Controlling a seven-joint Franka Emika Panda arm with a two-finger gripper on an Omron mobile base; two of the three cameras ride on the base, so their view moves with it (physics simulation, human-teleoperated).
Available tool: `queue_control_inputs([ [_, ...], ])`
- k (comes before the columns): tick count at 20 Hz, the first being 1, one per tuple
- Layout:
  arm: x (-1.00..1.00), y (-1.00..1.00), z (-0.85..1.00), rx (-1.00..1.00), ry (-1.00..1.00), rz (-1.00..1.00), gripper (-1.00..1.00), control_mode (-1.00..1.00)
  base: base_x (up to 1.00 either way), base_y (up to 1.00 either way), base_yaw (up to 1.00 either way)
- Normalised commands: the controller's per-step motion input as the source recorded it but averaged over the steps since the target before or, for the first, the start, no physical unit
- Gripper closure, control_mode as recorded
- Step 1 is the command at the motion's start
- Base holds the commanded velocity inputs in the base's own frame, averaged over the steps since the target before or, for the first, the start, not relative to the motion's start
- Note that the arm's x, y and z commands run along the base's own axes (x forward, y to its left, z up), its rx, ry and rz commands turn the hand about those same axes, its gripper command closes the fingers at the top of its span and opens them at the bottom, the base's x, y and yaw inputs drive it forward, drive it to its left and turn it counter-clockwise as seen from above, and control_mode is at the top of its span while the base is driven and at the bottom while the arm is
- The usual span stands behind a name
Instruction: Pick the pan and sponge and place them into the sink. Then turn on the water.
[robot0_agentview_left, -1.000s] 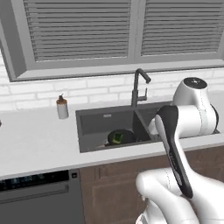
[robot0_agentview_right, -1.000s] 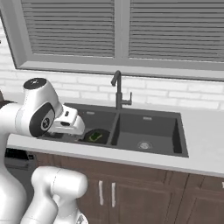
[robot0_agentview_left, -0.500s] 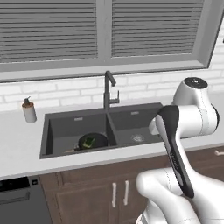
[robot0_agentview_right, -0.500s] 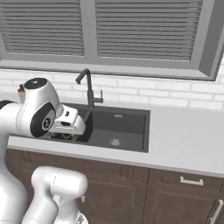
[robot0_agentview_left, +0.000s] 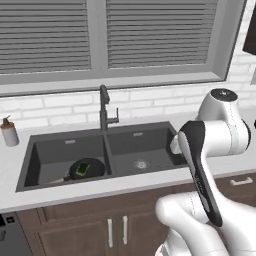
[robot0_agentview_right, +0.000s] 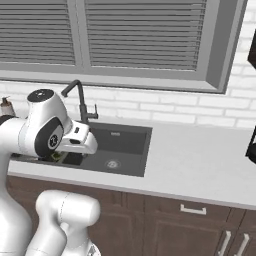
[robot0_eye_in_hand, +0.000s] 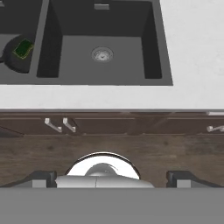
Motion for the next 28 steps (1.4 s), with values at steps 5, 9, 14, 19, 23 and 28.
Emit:
queue_control_inputs([
  [5,0.0,0.0,0.0,0.0,0.0,0.0,-1.0,1.0,0.35,-0.06,-0.02],
  [9,0.0,0.0,0.0,0.0,0.0,0.0,-1.0,1.0,0.34,0.0,-0.05],
  [14,0.0,0.0,0.0,0.0,0.0,0.0,-1.0,1.0,0.4,0.0,-0.04],
  [19,0.0,0.0,0.0,0.0,0.0,0.0,-1.0,1.0,0.45,-0.01,0.0],
  [23,0.0,0.0,0.0,0.0,0.0,0.0,-1.0,1.0,0.33,-0.01,0.0],
  [28,0.0,0.0,0.0,0.0,0.0,0.0,-1.0,1.0,0.33,-0.01,0.0],
])
